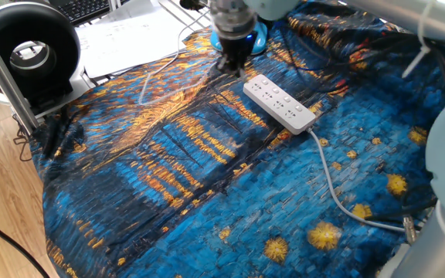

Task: Plug in the power cord of the desk lamp, turn on the socket, and light up the desk lamp

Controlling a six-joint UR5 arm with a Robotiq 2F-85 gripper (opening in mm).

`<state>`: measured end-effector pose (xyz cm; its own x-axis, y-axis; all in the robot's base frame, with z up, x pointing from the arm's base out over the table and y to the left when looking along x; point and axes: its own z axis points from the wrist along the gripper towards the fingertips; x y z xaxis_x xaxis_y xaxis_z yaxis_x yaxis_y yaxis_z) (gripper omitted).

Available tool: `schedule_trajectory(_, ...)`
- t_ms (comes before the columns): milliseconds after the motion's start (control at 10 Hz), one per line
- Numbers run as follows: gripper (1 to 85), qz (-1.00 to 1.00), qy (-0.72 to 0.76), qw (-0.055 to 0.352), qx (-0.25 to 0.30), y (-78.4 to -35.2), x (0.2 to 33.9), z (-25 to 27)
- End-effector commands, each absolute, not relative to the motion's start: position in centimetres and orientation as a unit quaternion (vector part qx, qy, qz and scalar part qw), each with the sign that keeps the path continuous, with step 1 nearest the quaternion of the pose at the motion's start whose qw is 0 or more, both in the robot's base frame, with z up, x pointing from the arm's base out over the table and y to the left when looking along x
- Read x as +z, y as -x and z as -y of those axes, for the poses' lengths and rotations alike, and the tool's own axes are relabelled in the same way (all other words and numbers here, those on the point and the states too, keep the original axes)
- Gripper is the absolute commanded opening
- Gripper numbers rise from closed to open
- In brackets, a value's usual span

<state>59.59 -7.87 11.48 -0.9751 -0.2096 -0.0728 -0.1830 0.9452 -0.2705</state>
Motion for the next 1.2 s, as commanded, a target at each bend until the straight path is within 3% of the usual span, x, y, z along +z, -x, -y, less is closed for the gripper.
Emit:
schedule_trajectory(0,1.3,-0.981,0.121,0.067,-0.139,-59.7,11.6,10.4)
schedule_trajectory(500,1.3,-0.980,0.074,0.131,-0.130,-62.4,12.2,10.0)
schedule_trajectory(800,1.3,-0.975,0.094,0.171,-0.110,-61.9,11.6,13.2)
schedule_trajectory(1100,1.3,-0.974,0.097,0.178,-0.101,-60.8,12.2,13.7)
